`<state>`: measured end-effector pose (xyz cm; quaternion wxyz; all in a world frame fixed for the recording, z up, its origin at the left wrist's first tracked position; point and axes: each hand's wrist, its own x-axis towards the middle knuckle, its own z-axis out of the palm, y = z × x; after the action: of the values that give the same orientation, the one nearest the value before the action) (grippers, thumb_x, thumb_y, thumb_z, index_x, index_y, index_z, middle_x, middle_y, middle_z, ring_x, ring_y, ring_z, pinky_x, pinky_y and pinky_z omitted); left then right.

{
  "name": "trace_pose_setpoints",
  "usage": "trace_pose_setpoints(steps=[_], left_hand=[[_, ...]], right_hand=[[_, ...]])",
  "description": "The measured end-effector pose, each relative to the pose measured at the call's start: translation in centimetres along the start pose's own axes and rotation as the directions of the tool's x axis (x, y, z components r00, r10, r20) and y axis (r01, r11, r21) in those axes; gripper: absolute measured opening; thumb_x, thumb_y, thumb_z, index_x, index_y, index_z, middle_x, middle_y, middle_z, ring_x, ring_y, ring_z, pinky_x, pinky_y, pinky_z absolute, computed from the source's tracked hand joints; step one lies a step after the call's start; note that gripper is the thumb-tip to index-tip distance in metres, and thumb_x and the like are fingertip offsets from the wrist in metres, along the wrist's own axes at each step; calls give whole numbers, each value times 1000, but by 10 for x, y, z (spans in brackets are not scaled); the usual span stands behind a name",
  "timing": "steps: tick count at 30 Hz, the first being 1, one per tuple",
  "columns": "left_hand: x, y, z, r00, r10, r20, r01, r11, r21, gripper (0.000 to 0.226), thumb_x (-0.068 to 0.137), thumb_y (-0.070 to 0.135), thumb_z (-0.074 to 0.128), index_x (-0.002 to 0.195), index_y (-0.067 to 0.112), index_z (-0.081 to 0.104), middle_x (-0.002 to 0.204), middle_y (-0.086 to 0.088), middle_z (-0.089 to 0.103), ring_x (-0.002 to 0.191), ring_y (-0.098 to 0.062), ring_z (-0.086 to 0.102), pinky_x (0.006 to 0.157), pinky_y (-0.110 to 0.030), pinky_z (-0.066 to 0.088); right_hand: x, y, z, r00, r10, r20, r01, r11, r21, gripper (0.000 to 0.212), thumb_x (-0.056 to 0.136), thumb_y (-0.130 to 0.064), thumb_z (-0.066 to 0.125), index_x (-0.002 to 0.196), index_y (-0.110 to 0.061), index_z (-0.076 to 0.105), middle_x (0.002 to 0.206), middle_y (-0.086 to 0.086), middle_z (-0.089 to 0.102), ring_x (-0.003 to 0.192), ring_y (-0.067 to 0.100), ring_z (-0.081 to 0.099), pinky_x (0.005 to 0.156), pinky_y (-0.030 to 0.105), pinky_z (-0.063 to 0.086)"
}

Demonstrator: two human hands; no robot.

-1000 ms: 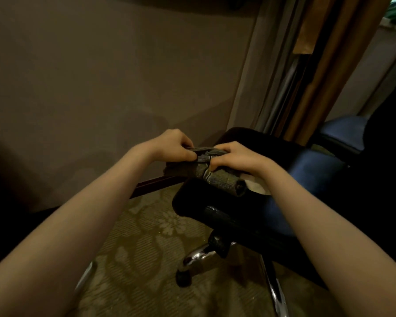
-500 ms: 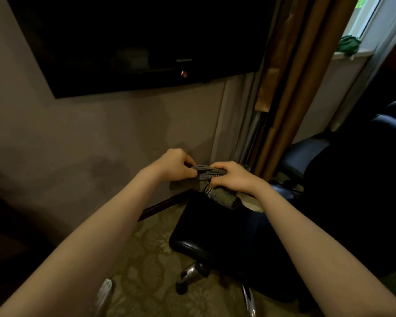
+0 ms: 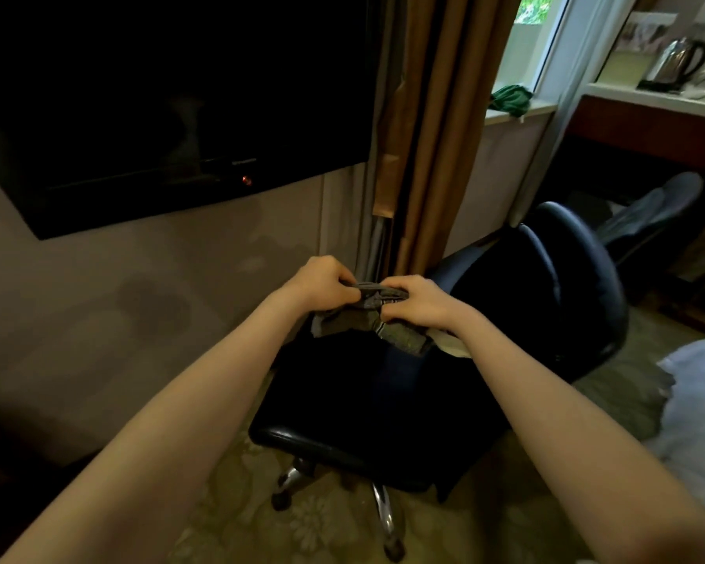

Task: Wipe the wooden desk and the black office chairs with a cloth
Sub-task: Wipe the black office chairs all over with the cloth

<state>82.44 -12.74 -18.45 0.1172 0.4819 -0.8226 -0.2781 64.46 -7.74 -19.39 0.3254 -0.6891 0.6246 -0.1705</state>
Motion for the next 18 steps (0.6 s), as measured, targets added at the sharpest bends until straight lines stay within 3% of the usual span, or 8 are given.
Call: trace_pose_setpoints(steps=[5, 10, 13, 18], left_hand=[[-3, 35, 20, 1000, -9, 2, 9, 999, -49, 19, 88, 22, 60, 101, 14, 72, 92, -2, 65, 73, -6, 53, 54, -13, 37], [7, 65, 49, 998, 30, 48, -27, 997, -69, 18, 87, 23, 61, 100, 18, 72, 74, 9, 59, 64, -2, 53, 50, -11, 37], [12, 82, 58, 996, 72, 60, -67, 995, -73, 17, 87, 23, 62, 100, 19, 73, 73, 10, 59, 65, -1, 53, 53, -12, 39], [19, 107, 59, 983, 163, 89, -154, 983, -98, 18, 88, 22, 61, 103, 18, 71, 74, 12, 57, 69, -1, 54, 54, -9, 38]], right_hand=[[-27, 22, -21, 999, -42, 2, 42, 993, -113, 17, 84, -18, 62, 90, -33, 57, 80, -14, 55, 79, 6, 53, 71, 20, 42], [-55, 51, -40, 1000, 5, -4, -5, 988, -152, 18, 83, -21, 62, 93, -35, 59, 89, -5, 61, 88, 15, 59, 84, 36, 49], [-71, 61, -50, 997, 16, -70, -29, 983, -184, 19, 80, -22, 63, 85, -39, 57, 85, -7, 62, 85, 15, 60, 84, 41, 51], [-91, 68, -67, 980, 58, -190, -99, 973, -209, 25, 80, -23, 65, 95, -42, 58, 93, -8, 63, 89, 13, 60, 83, 42, 52]])
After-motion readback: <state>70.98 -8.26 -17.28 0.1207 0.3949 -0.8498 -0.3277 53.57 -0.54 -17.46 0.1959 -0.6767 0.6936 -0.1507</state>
